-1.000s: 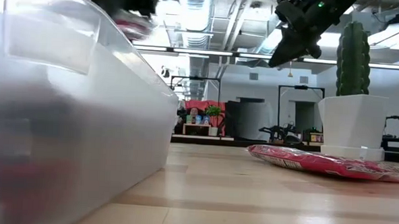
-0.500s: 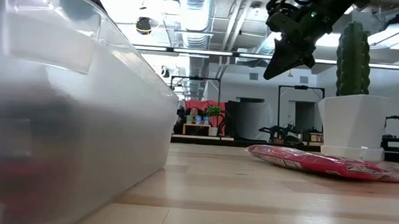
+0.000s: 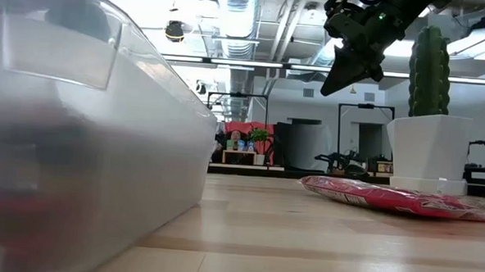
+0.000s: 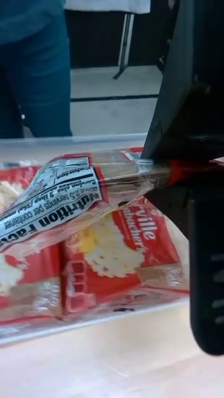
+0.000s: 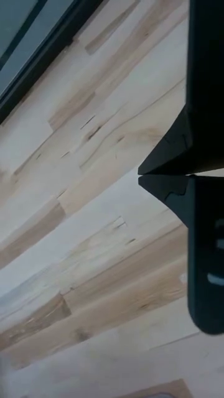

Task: Sort popcorn bags into baskets
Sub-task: Put the top popcorn bag into the transparent bin, then put the popcorn bag into the transparent bin

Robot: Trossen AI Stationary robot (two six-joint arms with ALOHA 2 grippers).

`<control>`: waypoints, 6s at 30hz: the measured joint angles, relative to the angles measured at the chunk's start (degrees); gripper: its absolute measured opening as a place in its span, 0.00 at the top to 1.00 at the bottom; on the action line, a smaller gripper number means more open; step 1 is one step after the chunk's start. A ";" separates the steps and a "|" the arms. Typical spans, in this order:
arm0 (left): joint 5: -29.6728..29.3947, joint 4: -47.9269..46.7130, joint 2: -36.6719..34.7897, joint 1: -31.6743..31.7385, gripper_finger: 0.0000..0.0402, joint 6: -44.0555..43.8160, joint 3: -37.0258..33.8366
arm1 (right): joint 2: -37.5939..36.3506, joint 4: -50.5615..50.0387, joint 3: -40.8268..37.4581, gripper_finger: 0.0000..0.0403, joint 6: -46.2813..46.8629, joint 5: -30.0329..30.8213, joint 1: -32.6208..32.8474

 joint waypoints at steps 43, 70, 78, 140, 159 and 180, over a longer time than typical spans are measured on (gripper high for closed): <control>-12.45 -0.41 0.00 4.36 0.42 11.53 0.10 | 0.02 -0.10 0.00 0.95 -0.05 0.22 0.17; 12.64 45.06 39.22 31.12 0.42 -14.48 17.97 | 0.15 -13.78 -10.36 0.98 56.26 -4.36 29.43; 12.52 37.71 49.14 29.73 0.42 -14.69 27.69 | 0.15 -6.59 -13.81 0.98 61.65 -3.48 31.07; 7.26 16.39 51.63 27.44 1.00 -1.25 38.08 | -6.74 3.43 -14.93 0.97 25.51 -7.03 13.15; -2.23 -40.94 51.58 24.30 1.00 25.99 75.78 | -14.16 -8.02 -14.91 0.96 26.05 1.87 16.11; -6.22 -49.64 42.51 6.72 1.00 11.48 78.24 | -14.19 -8.17 -14.91 0.95 19.53 1.70 16.11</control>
